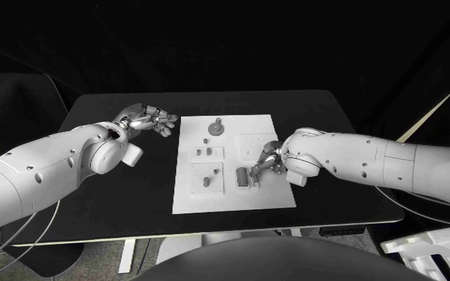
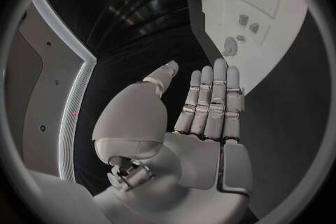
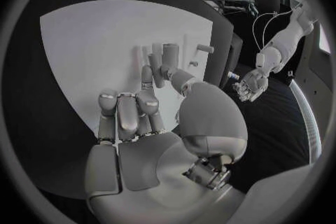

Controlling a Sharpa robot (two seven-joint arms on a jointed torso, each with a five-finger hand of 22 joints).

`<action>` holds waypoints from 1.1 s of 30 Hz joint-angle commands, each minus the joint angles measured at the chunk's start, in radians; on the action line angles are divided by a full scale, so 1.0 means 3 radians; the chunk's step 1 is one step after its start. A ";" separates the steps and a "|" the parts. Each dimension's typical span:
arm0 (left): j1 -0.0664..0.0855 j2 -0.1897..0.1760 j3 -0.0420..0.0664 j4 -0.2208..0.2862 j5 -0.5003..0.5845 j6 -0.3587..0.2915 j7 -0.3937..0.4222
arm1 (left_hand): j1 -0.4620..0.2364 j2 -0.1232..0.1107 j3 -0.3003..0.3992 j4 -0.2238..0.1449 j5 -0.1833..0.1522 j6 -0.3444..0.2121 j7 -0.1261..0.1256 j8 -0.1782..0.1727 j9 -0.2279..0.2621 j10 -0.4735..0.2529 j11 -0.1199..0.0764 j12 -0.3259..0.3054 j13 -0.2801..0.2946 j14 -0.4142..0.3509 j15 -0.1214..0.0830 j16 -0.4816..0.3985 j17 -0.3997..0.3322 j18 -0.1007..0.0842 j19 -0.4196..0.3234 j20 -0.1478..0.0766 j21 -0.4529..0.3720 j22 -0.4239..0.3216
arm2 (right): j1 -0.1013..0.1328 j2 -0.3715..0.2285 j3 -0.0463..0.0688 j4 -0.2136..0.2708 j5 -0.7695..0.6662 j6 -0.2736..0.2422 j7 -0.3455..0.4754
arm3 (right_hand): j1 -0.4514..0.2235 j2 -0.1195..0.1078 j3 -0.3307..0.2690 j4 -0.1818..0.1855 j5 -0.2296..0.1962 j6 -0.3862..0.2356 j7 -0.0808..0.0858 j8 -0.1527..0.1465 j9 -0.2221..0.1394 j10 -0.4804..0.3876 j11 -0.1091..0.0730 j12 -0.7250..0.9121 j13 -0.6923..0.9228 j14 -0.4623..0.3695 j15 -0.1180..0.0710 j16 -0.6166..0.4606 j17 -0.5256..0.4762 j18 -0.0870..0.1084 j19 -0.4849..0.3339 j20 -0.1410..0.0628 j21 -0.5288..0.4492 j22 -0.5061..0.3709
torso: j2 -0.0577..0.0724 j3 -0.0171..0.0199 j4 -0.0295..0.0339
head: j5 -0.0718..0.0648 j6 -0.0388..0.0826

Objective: Assemble the parts on the task board

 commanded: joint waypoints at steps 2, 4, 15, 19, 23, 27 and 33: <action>0.0003 0.0006 0.0002 0.0008 -0.0009 0.0035 0.0019 | -0.0036 -0.0003 0.0004 0.0016 0.0008 -0.0005 -0.0002 0.0006 0.0005 0.0025 0.0002 -0.0024 0.0006 0.0019 0.0001 -0.0018 0.0002 0.0057 0.0011 -0.0004 0.0007 0.0004 | -0.0017 0.0000 -0.0004 -0.0019 -0.0055 0.0016 -0.0034 | 0.0082 0.0104 0.0083 -0.0063 0.0019 0.0012 0.0021 0.0009 0.0019 0.0012 0.0002 -0.0007 0.0003 0.0010 -0.0023 0.0277 -0.0003 0.0049 -0.0005 0.0019 0.0447 0.0005 | 0.0000 0.0001 -0.0001 | 0.0001 0.0001; 0.0003 0.0004 0.0002 0.0008 -0.0009 0.0034 0.0019 | -0.0036 -0.0003 0.0004 0.0016 0.0008 -0.0005 -0.0002 0.0006 0.0005 0.0025 0.0002 -0.0024 0.0006 0.0019 0.0001 -0.0018 0.0002 0.0057 0.0011 -0.0004 0.0007 0.0004 | -0.0018 -0.0001 -0.0005 -0.0027 -0.0055 0.0041 -0.0038 | 0.0078 0.0103 0.0082 -0.0062 0.0019 0.0012 0.0021 0.0009 0.0019 0.0011 0.0003 -0.0007 0.0003 0.0010 -0.0023 0.0277 -0.0003 0.0049 -0.0005 0.0019 0.0447 0.0005 | 0.0000 0.0001 -0.0002 | -0.0001 0.0001; 0.0003 0.0003 0.0002 0.0004 -0.0009 0.0036 0.0017 | -0.0036 -0.0003 0.0004 0.0016 0.0008 -0.0006 -0.0002 0.0006 0.0005 0.0025 0.0002 -0.0025 0.0006 0.0019 0.0001 -0.0019 0.0002 0.0057 0.0011 -0.0004 0.0007 0.0004 | -0.0036 0.0011 -0.0016 -0.0041 -0.0050 0.0086 -0.0053 | 0.0052 0.0101 0.0077 -0.0051 0.0019 0.0007 0.0023 0.0006 0.0018 0.0006 0.0005 -0.0011 0.0003 0.0008 -0.0021 0.0275 -0.0003 0.0045 -0.0005 0.0021 0.0446 0.0006 | 0.0000 -0.0002 -0.0001 | -0.0003 0.0001; 0.0003 0.0003 0.0002 0.0006 -0.0009 0.0037 0.0017 | -0.0036 -0.0003 0.0004 0.0016 0.0008 -0.0006 -0.0002 0.0006 0.0005 0.0025 0.0002 -0.0025 0.0006 0.0019 0.0001 -0.0020 0.0002 0.0057 0.0011 -0.0004 0.0007 0.0004 | -0.0041 0.0014 -0.0018 -0.0036 -0.0049 0.0071 -0.0048 | 0.0049 0.0102 0.0076 -0.0050 0.0019 0.0006 0.0023 0.0005 0.0018 0.0005 0.0006 -0.0011 0.0002 0.0007 -0.0021 0.0275 -0.0003 0.0045 -0.0005 0.0022 0.0446 0.0006 | 0.0000 -0.0003 0.0000 | -0.0001 0.0001; 0.0003 0.0002 0.0002 0.0007 -0.0009 0.0037 0.0017 | -0.0036 -0.0003 0.0004 0.0017 0.0008 -0.0006 -0.0002 0.0006 0.0005 0.0025 0.0002 -0.0025 0.0006 0.0020 0.0001 -0.0020 0.0002 0.0057 0.0011 -0.0004 0.0007 0.0004 | -0.0042 0.0020 -0.0018 -0.0040 -0.0049 0.0060 -0.0045 | 0.0046 0.0102 0.0076 -0.0049 0.0020 0.0006 0.0023 0.0005 0.0018 0.0005 0.0006 -0.0011 0.0002 0.0007 -0.0021 0.0275 -0.0003 0.0045 -0.0005 0.0022 0.0445 0.0006 | -0.0002 -0.0003 0.0002 | 0.0003 0.0001; 0.0003 0.0001 0.0002 0.0006 -0.0009 0.0038 0.0017 | -0.0036 -0.0003 0.0004 0.0017 0.0008 -0.0006 -0.0002 0.0006 0.0005 0.0025 0.0002 -0.0026 0.0006 0.0020 0.0001 -0.0020 0.0002 0.0057 0.0011 -0.0004 0.0007 0.0004 | -0.0047 0.0033 -0.0019 -0.0041 -0.0047 0.0029 -0.0036 | 0.0043 0.0103 0.0076 -0.0047 0.0020 0.0006 0.0023 0.0005 0.0018 0.0004 0.0006 -0.0012 0.0002 0.0007 -0.0020 0.0274 -0.0003 0.0044 -0.0005 0.0022 0.0445 0.0006 | -0.0001 -0.0004 0.0001 | 0.0006 0.0001; 0.0002 0.0002 0.0002 0.0007 -0.0011 0.0037 0.0019 | -0.0036 -0.0003 0.0005 0.0017 0.0008 -0.0006 -0.0002 0.0006 0.0005 0.0026 0.0002 -0.0026 0.0006 0.0020 0.0001 -0.0021 0.0002 0.0057 0.0011 -0.0004 0.0007 0.0004 | -0.0059 0.0052 -0.0019 -0.0030 -0.0043 -0.0041 -0.0011 | 0.0038 0.0104 0.0075 -0.0045 0.0020 0.0006 0.0023 0.0004 0.0018 0.0003 0.0007 -0.0012 0.0002 0.0006 -0.0020 0.0274 -0.0003 0.0044 -0.0005 0.0022 0.0445 0.0006 | -0.0003 -0.0003 0.0003 | 0.0025 0.0001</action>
